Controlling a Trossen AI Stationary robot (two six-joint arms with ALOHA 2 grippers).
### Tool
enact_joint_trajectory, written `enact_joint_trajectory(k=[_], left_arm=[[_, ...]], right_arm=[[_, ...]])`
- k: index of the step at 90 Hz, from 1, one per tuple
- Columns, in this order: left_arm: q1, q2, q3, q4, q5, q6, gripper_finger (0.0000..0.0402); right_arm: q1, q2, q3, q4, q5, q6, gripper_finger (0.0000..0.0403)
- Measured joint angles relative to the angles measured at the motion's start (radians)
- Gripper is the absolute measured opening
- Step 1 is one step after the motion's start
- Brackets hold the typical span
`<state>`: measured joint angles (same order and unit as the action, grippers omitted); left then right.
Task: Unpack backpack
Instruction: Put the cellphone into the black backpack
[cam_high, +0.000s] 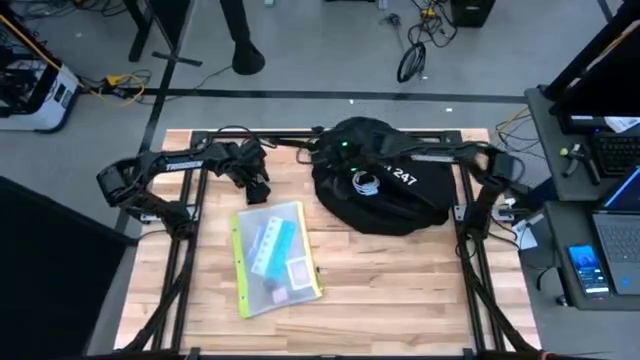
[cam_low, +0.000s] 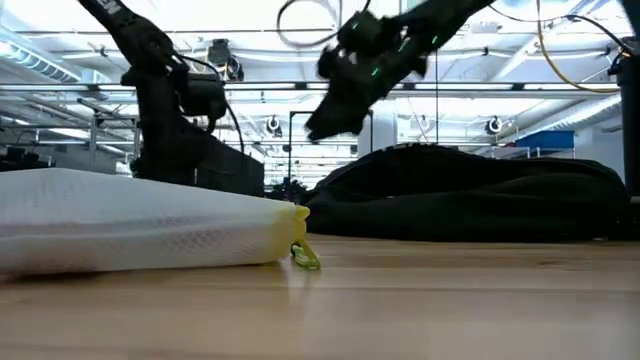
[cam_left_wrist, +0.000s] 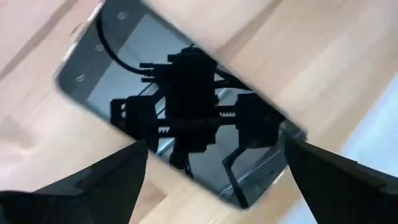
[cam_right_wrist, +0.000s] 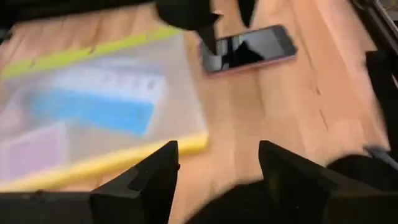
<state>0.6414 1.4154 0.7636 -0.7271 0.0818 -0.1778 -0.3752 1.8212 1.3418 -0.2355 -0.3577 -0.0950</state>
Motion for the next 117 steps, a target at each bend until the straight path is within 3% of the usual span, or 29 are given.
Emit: enact_joint_trajectory(k=[11, 19, 27, 38, 52, 68, 83, 91, 102, 110, 117], left_arm=[[0.000, -0.055, -0.038, -0.023, -0.080, -0.029, 0.0361], [0.007, -0.074, -0.073, -0.008, -0.083, -0.052, 0.0361], [0.007, -0.070, -0.137, 0.037, -0.009, -0.054, 0.0361], [0.004, -0.058, -0.215, 0.237, 0.102, -0.061, 0.0361], [-0.003, -0.053, -0.220, 0.377, 0.164, -0.104, 0.0361], [-0.040, -0.043, -0.220, 0.580, 0.342, -0.154, 0.0361], [-0.043, -0.070, -0.177, 0.472, 0.375, -0.152, 0.0361], [-0.025, -0.101, -0.137, 0.380, 0.340, -0.129, 0.0361], [0.010, -0.139, -0.085, 0.321, 0.170, -0.131, 0.0361], [0.045, -0.149, -0.073, 0.310, 0.031, -0.180, 0.0361], [0.095, -0.131, -0.074, 0.292, -0.022, -0.185, 0.0361]], right_arm=[[-0.005, 0.109, 0.007, 0.137, 0.007, 0.116, 0.0200], [-0.001, 0.176, 0.030, 0.153, 0.004, 0.158, 0.0199], [0.010, 0.233, 0.058, 0.158, -0.005, 0.184, 0.0199], [0.028, 0.282, 0.087, 0.157, -0.005, 0.188, 0.0199], [0.042, 0.293, 0.092, 0.157, 0.010, 0.188, 0.0199], [0.040, 0.293, 0.092, 0.158, 0.038, 0.170, 0.0199], [0.040, 0.292, 0.092, 0.158, 0.068, 0.082, 0.0199], [0.041, 0.289, 0.092, 0.178, 0.070, -0.009, 0.0199], [0.044, 0.288, 0.092, 0.225, 0.071, -0.101, 0.0199], [0.046, 0.288, 0.095, 0.234, 0.091, -0.085, 0.0199], [0.046, 0.288, 0.095, 0.233, 0.118, -0.010, 0.0199]])
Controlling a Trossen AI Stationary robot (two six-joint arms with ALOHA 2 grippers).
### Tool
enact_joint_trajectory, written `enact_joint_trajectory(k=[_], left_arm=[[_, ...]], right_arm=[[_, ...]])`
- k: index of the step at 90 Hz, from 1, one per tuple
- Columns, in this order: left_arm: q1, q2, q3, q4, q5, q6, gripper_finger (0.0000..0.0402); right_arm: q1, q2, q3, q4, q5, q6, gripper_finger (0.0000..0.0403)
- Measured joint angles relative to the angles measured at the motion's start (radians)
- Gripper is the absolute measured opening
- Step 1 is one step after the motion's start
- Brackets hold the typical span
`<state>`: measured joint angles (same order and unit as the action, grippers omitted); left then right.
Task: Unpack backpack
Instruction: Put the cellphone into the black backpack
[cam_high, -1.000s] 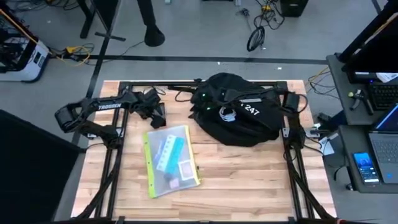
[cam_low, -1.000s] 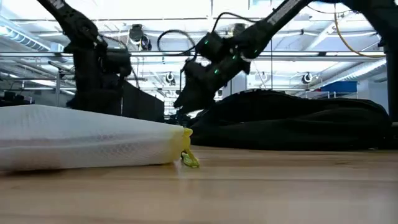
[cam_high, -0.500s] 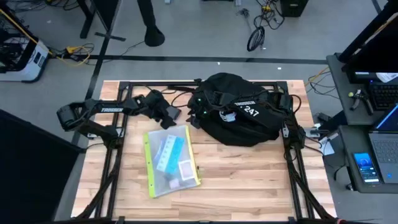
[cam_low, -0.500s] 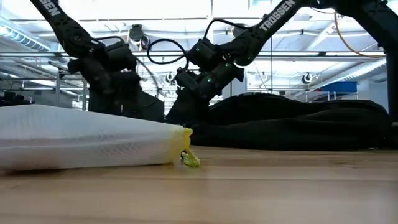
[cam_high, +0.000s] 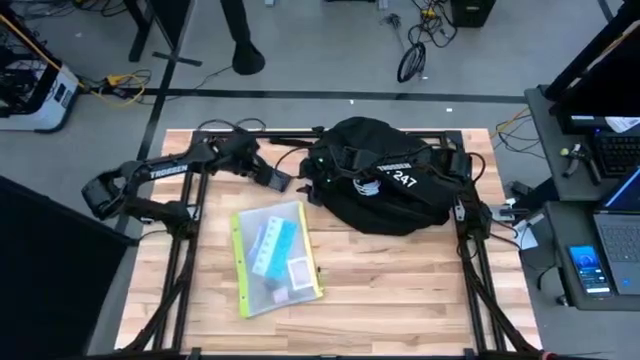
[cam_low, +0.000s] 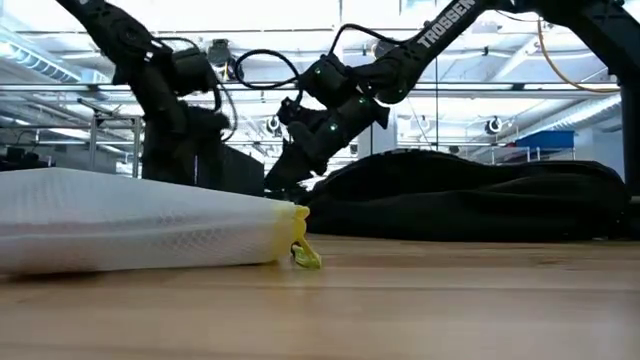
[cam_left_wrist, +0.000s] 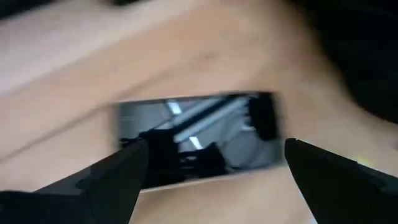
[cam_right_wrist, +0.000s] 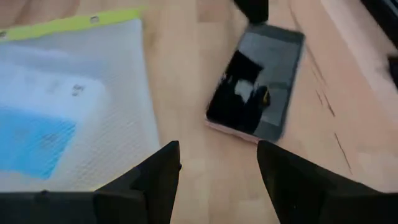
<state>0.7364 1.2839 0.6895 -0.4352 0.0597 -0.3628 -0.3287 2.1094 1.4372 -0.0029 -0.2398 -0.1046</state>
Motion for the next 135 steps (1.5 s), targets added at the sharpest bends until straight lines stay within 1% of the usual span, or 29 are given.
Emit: enact_joint_trajectory(k=[12, 20, 29, 40, 49, 60, 64, 68, 82, 91, 97, 105, 124, 135], left_arm=[[0.065, 0.103, -0.016, -0.004, 0.000, 0.014, 0.0361], [0.080, 0.183, -0.014, 0.065, 0.006, 0.039, 0.0361], [0.078, 0.250, -0.011, 0.124, 0.036, 0.060, 0.0361], [0.041, 0.292, -0.008, 0.195, 0.104, 0.091, 0.0361], [-0.014, 0.294, -0.010, 0.209, 0.120, 0.113, 0.0361], [-0.085, 0.289, -0.011, 0.250, 0.153, 0.111, 0.0361], [-0.112, 0.290, -0.012, 0.264, 0.171, 0.110, 0.0361], [-0.135, 0.291, -0.013, 0.277, 0.184, 0.110, 0.0361], [-0.186, 0.292, -0.014, 0.283, 0.183, 0.137, 0.0361], [-0.189, 0.291, -0.014, 0.281, 0.183, 0.141, 0.0361], [-0.186, 0.291, -0.014, 0.278, 0.183, 0.143, 0.0361], [-0.180, 0.291, -0.014, 0.273, 0.183, 0.163, 0.0361], [-0.180, 0.291, -0.014, 0.284, 0.183, 0.182, 0.0361], [-0.180, 0.291, -0.014, 0.282, 0.182, 0.186, 0.0361]], right_arm=[[-0.001, 0.000, 0.000, -0.027, 0.004, 0.094, 0.0199], [-0.001, 0.000, 0.000, -0.046, 0.004, 0.100, 0.0199], [0.005, 0.000, 0.001, -0.092, 0.004, 0.081, 0.0199], [0.004, 0.000, 0.001, -0.167, 0.006, 0.054, 0.0199], [0.000, 0.000, 0.001, -0.211, 0.009, 0.043, 0.0199], [0.000, -0.001, 0.001, -0.216, 0.010, 0.000, 0.0199], [0.001, -0.001, 0.001, -0.214, 0.022, -0.028, 0.0199], [0.007, -0.001, 0.001, -0.214, 0.055, -0.070, 0.0199], [0.033, -0.001, 0.001, -0.258, 0.168, -0.318, 0.0199], [0.051, -0.003, 0.002, -0.329, 0.191, -0.481, 0.0199], [0.062, -0.007, 0.004, -0.392, 0.196, -0.555, 0.0199], [0.072, -0.015, 0.004, -0.464, 0.196, -0.619, 0.0199], [0.076, -0.016, 0.003, -0.437, 0.195, -0.769, 0.0199], [0.080, -0.051, 0.000, -0.477, 0.231, -0.780, 0.0198]])
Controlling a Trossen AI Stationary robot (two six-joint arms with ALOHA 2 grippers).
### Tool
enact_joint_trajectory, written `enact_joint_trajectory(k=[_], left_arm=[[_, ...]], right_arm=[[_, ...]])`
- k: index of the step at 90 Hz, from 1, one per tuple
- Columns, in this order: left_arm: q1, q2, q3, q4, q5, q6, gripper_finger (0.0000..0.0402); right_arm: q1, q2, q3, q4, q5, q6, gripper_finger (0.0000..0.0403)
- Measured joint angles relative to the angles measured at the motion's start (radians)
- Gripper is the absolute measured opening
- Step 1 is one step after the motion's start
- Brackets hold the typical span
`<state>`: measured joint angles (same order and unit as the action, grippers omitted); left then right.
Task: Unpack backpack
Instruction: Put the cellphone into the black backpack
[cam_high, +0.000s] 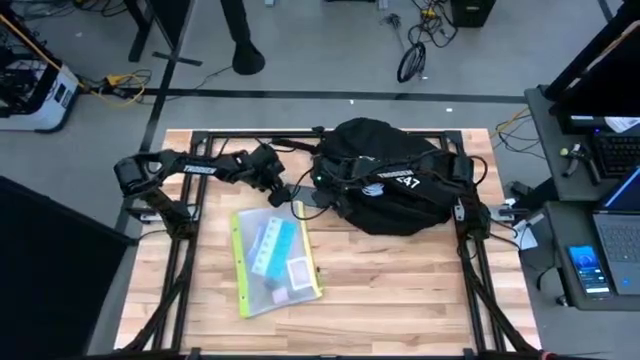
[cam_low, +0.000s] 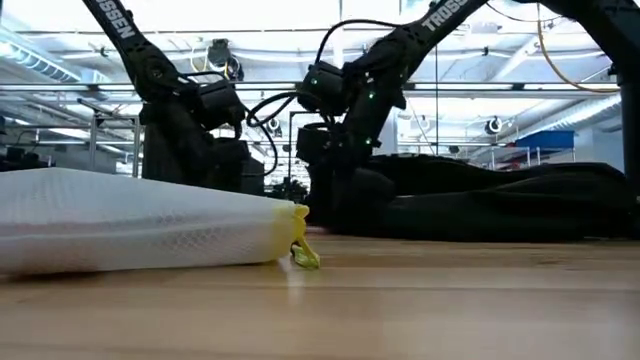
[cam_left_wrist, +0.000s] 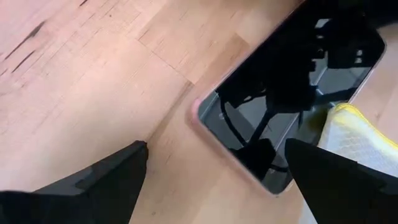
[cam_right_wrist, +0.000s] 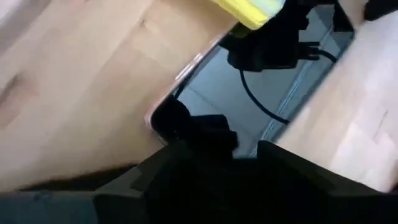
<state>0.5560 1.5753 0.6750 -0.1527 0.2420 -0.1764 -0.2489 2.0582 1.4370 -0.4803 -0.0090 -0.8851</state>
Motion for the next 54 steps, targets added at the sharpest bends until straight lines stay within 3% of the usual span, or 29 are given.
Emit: enact_joint_trajectory(k=[16, 25, 54], left_arm=[[0.000, 0.000, 0.000, 0.005, 0.000, 0.001, 0.0361], [0.000, 0.000, 0.000, 0.006, 0.000, 0.004, 0.0361], [0.000, 0.000, 0.000, 0.007, -0.003, 0.027, 0.0361]], right_arm=[[-0.002, -0.012, 0.000, -0.109, 0.002, -0.025, 0.0198], [0.005, -0.012, 0.000, -0.132, -0.050, 0.004, 0.0199], [0.014, 0.042, -0.026, 0.065, -0.075, -0.019, 0.0199]])
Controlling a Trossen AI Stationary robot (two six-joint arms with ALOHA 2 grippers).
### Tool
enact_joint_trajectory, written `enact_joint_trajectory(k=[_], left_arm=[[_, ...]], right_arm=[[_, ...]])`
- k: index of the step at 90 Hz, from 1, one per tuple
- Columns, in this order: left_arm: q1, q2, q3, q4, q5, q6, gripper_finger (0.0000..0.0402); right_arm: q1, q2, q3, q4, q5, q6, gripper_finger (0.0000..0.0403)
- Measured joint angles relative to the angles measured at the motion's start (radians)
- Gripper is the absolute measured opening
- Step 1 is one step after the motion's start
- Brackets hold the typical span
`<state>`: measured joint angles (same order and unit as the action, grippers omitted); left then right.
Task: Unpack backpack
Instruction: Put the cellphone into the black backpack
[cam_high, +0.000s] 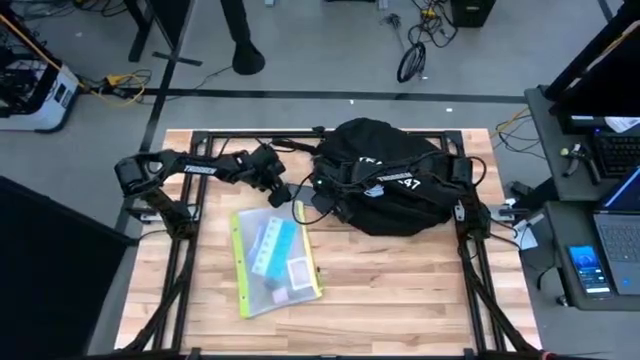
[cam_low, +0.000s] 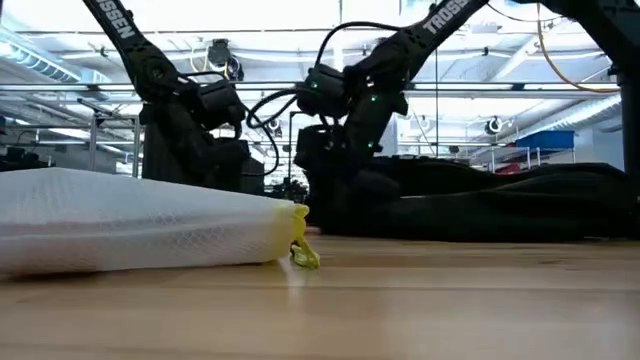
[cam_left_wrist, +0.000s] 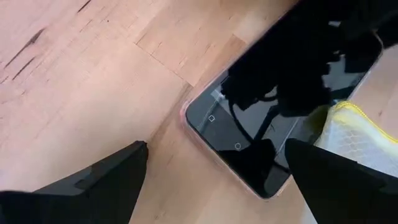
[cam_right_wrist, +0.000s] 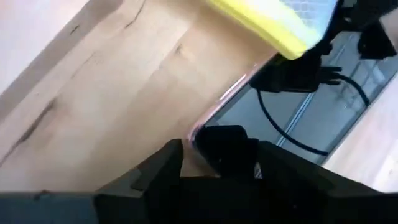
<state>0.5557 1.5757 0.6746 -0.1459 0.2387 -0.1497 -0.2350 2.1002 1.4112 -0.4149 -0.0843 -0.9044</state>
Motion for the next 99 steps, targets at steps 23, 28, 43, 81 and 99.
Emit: enact_joint_trajectory(k=[23, 28, 43, 81, 99], left_arm=[[0.000, 0.000, 0.000, 0.001, 0.000, 0.003, 0.0361], [0.000, 0.000, 0.000, 0.000, 0.000, 0.008, 0.0361], [0.000, 0.000, 0.000, 0.000, 0.000, 0.009, 0.0361], [-0.002, 0.044, 0.003, 0.065, 0.039, -0.002, 0.0361], [-0.036, 0.091, 0.005, 0.161, 0.091, -0.060, 0.0361]], right_arm=[[-0.002, 0.009, -0.002, 0.027, 0.072, -0.090, 0.0199], [-0.004, 0.004, -0.003, 0.040, 0.107, -0.122, 0.0199], [-0.037, 0.003, -0.002, 0.035, 0.153, -0.137, 0.0198], [-0.045, 0.029, -0.003, 0.137, 0.100, -0.300, 0.0198], [-0.040, 0.037, -0.004, 0.207, 0.093, -0.316, 0.0199]])
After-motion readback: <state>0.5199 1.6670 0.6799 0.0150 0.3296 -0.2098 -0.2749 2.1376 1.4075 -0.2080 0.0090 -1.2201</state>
